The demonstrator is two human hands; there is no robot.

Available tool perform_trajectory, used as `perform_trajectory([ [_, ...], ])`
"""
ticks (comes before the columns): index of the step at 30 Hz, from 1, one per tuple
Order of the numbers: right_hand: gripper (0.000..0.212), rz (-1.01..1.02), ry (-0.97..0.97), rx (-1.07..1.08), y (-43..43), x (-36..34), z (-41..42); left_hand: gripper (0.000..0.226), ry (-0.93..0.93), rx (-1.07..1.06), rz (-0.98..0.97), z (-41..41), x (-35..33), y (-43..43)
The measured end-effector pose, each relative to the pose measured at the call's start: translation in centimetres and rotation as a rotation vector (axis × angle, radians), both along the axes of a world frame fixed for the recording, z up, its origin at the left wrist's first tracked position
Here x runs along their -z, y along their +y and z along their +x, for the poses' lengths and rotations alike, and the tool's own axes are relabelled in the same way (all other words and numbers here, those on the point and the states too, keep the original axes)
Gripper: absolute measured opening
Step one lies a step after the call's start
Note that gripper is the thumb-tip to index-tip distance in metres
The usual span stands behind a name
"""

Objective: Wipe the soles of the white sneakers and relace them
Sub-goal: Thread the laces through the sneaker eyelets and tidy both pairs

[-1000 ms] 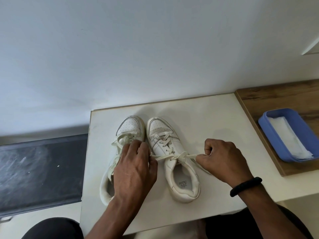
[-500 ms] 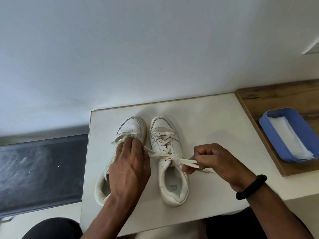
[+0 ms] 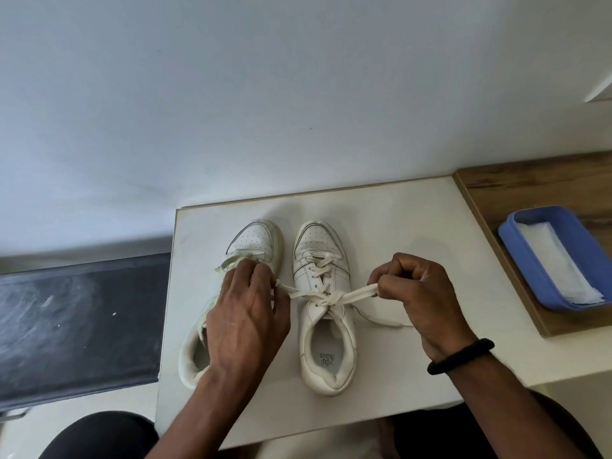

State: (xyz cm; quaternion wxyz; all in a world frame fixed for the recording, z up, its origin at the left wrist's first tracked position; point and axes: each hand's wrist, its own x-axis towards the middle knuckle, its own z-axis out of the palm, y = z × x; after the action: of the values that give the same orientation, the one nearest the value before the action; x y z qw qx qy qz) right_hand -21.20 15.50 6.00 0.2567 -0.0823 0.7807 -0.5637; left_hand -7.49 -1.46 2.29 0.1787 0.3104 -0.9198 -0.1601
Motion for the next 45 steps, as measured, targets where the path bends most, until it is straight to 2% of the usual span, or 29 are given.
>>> perform_trajectory([
  [4, 0.022, -0.116, -0.174, 0.029, 0.3, 0.2, -0.3, 0.017, 0.116, 0.038, 0.097, 0.0, -0.1, -0.3],
  [9, 0.019, -0.226, -0.365, 0.095, 0.2, 0.6, -0.5, 0.011, 0.347, 0.004, 0.541, -0.3, -1.2, 0.3],
  [11, 0.011, -0.210, -0.338, 0.115, 0.1, 0.8, -0.6, 0.014, 0.371, -0.020, 0.721, -0.4, -0.8, 0.4],
  [13, 0.008, -0.210, -0.328, 0.121, 0.1, 0.8, -0.7, 0.014, 0.374, -0.037, 0.816, -0.4, -0.5, 0.1],
  [16, 0.016, -0.285, -0.451, 0.119, 0.2, 0.6, -0.7, 0.009, 0.374, -0.021, 0.892, -0.5, -0.9, -0.1],
  [18, 0.019, -0.260, -0.461, 0.082, 0.2, 0.6, -0.7, 0.010, 0.358, -0.008, 0.904, -0.5, -1.0, -0.2],
  [22, 0.016, -0.081, -0.281, -0.032, 0.2, 0.3, -0.4, 0.007, 0.325, -0.031, 0.846, -0.5, -0.7, -0.2],
  [24, 0.011, -0.024, -0.218, -0.061, 0.4, 0.2, -0.6, 0.008, 0.301, -0.039, 0.675, -0.3, -0.6, -0.2],
  [27, 0.008, 0.191, 0.020, -0.119, 1.3, 0.5, -1.5, 0.020, 0.208, 0.070, 0.254, 0.0, -0.5, -0.2],
  [30, 0.014, 0.392, 0.143, -0.252, 1.9, 0.7, -1.8, 0.023, 0.126, 0.107, 0.123, 0.0, -0.1, -0.3],
  [36, 0.017, 0.527, 0.133, -0.338, 2.5, 0.3, -2.0, 0.022, 0.050, 0.088, 0.077, 0.1, 0.0, -0.3],
  [40, 0.011, 0.710, 0.192, -0.347, 2.1, -0.1, -1.6, 0.022, 0.056, 0.089, 0.088, 0.0, 0.0, -0.2],
  [43, 0.006, 0.771, 0.294, -0.350, 1.6, -0.2, -0.9, 0.018, 0.102, 0.086, 0.217, 0.0, -0.2, -0.6],
  [45, 0.012, 0.713, 0.358, -0.331, 1.6, 0.1, -0.8, 0.015, 0.146, 0.025, 0.432, -0.1, -0.9, -0.5],
])
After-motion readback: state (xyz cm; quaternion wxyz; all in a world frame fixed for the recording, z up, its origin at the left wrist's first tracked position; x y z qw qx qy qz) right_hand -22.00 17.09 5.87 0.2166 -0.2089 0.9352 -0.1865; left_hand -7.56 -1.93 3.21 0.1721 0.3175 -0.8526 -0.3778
